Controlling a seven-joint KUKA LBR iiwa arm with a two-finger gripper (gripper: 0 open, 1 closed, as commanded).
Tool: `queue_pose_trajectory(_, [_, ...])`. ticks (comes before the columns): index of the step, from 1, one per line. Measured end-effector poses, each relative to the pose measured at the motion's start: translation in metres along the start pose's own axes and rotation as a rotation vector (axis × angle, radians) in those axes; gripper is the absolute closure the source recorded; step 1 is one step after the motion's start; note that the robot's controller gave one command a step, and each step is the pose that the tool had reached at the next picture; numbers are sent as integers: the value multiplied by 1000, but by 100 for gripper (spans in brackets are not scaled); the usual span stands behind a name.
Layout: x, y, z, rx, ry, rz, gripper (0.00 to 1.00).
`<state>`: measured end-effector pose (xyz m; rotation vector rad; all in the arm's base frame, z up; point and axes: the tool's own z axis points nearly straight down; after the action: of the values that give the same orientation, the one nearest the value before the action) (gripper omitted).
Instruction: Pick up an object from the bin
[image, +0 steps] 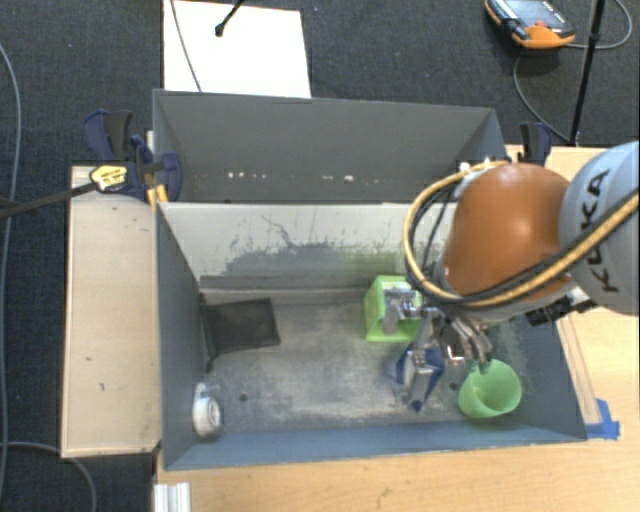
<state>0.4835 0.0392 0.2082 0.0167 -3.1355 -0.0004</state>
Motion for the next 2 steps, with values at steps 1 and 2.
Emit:
queue_pose_trajectory(1, [-2,0,-4,-1,-9,2,0])
queue_pose_trajectory(2, [-17,-67,86,1,-9,-20,0])
